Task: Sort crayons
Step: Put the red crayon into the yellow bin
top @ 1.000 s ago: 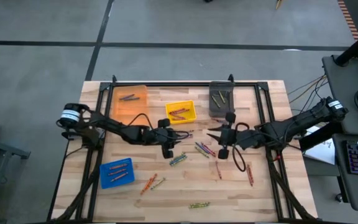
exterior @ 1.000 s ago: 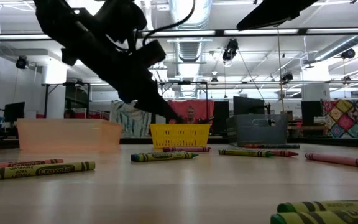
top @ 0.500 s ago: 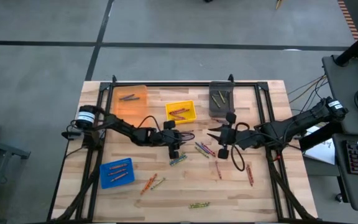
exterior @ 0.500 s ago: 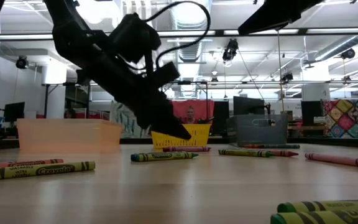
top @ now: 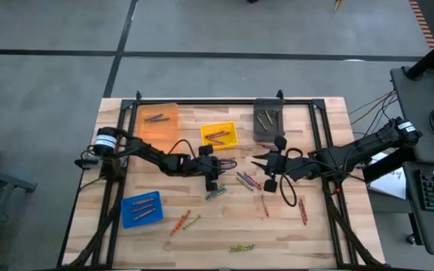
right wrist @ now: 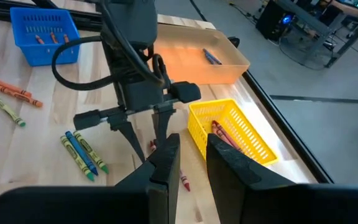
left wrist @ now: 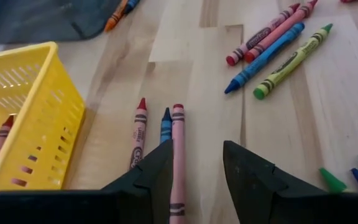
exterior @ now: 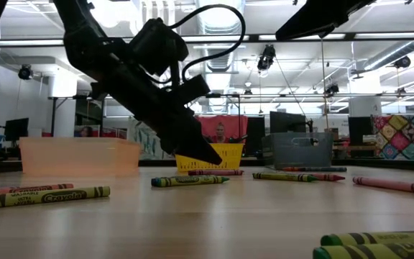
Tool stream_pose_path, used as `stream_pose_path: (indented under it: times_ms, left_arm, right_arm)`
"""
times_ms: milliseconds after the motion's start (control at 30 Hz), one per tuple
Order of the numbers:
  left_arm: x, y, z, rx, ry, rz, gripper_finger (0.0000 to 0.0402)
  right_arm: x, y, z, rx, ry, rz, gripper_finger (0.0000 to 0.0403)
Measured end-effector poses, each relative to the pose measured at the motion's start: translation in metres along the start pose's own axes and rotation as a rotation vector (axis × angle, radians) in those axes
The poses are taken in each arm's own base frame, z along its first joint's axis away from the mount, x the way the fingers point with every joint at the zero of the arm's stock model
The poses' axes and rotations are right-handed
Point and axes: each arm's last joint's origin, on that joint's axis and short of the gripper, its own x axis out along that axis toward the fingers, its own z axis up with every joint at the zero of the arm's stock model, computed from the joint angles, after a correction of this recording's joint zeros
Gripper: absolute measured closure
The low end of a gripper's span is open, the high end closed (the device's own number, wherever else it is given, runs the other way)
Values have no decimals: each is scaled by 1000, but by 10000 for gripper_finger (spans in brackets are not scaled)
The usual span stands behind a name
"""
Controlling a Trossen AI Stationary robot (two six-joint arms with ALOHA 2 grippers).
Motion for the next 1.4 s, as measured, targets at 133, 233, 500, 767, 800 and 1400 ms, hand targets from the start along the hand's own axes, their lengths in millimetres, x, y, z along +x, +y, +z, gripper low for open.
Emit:
stream_pose_path:
  times_ms: [133, 233, 500, 767, 800, 1400]
  left_arm:
    - [5, 1, -7, 4, 27, 5, 279]
    - [10, -1, -12, 9, 41, 5, 279]
    - [12, -3, -16, -41, 51, -4, 279]
    - [12, -4, -17, -39, 60, -25, 293]
    - [12, -4, -17, -38, 61, -27, 299]
    - [-8, -3, -3, -17, 67, -51, 400]
  right_arm:
    - [0, 0, 0, 0, 0, 0, 335]
    - [0, 0, 0, -1, 2, 0, 335]
    - [0, 0, -1, 5, 4, 0, 335]
    - [0, 0, -2, 8, 14, -1, 335]
    - [0, 0, -2, 8, 14, -1, 335]
    - [0, 0, -2, 4, 18, -1, 335]
